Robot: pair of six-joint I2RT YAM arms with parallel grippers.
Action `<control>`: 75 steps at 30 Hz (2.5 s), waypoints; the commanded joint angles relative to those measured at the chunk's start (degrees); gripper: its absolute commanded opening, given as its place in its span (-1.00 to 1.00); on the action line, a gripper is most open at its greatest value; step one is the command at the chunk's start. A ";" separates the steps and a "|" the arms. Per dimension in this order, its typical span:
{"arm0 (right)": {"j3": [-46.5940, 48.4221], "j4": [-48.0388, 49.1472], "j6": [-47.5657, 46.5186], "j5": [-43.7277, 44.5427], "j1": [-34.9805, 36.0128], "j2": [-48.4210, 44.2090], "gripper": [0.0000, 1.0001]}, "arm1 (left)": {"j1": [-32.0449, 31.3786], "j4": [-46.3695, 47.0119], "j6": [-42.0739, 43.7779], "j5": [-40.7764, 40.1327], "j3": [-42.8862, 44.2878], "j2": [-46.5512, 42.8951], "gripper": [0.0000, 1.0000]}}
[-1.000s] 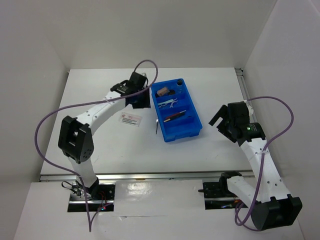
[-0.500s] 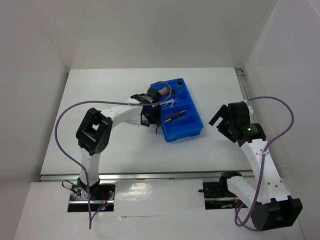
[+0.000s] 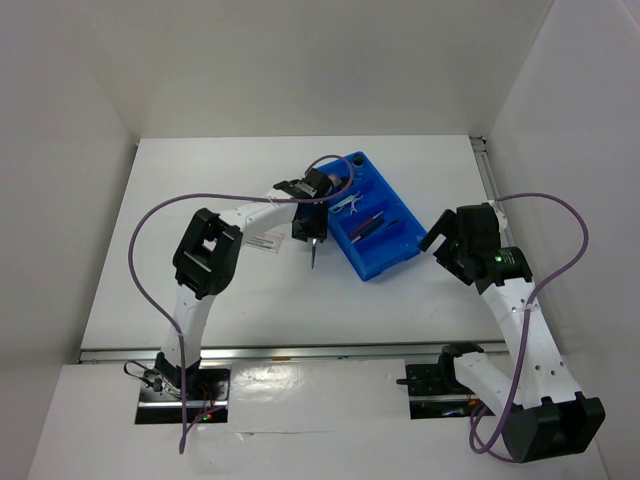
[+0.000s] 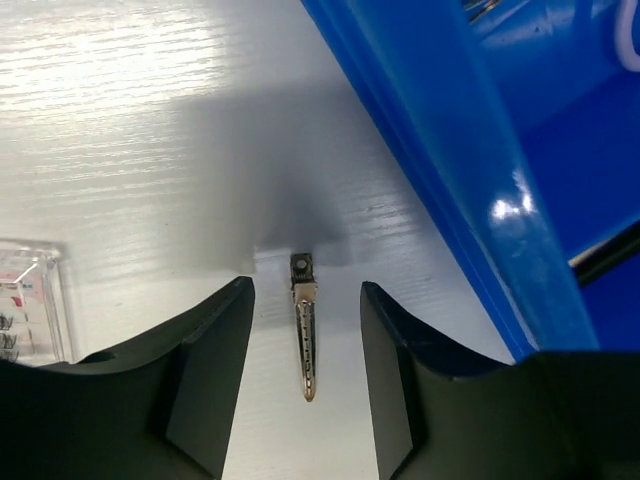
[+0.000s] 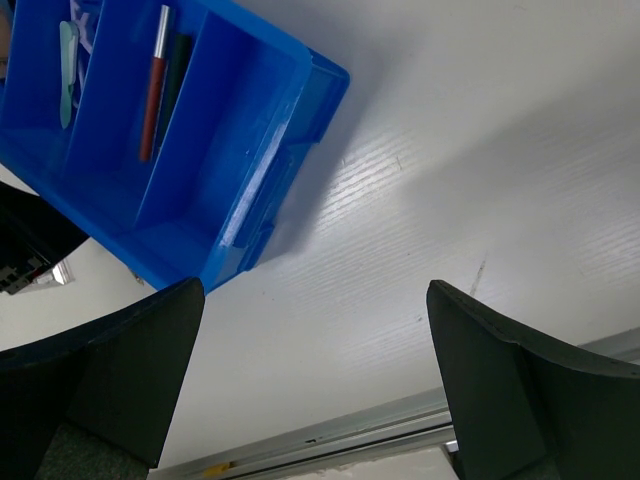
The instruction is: Organize the makeup
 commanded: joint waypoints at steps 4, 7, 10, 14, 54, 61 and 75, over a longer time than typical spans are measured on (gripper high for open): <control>1.41 0.56 -0.52 1.02 -0.35 0.13 1.00 | -1.18 -0.18 0.87 -5.28 -3.28 0.80 0.01; 1.41 1.09 -0.52 0.49 -0.35 0.13 1.00 | -1.71 -0.18 0.18 -6.95 -4.08 0.80 -0.11; 0.88 1.69 -0.52 0.49 -0.35 0.66 1.00 | -1.71 -0.18 -0.52 -7.49 -5.31 0.80 -0.22; 0.88 1.70 -0.52 -0.03 -0.35 0.66 1.00 | -1.71 -1.31 -0.53 -8.01 -6.80 -3.67 -0.55; 0.88 -0.23 -0.52 1.81 -0.35 2.50 1.00 | -1.18 16.97 25.31 10.53 33.80 12.94 0.40; 0.88 0.29 -0.52 0.68 -0.35 2.50 1.00 | -1.18 13.10 25.31 10.80 33.01 8.02 0.51; 12.82 8.38 -18.77 -3.46 9.37 9.17 1.00 | 13.04 -9.93 1.51 -9.35 -5.38 -25.72 0.15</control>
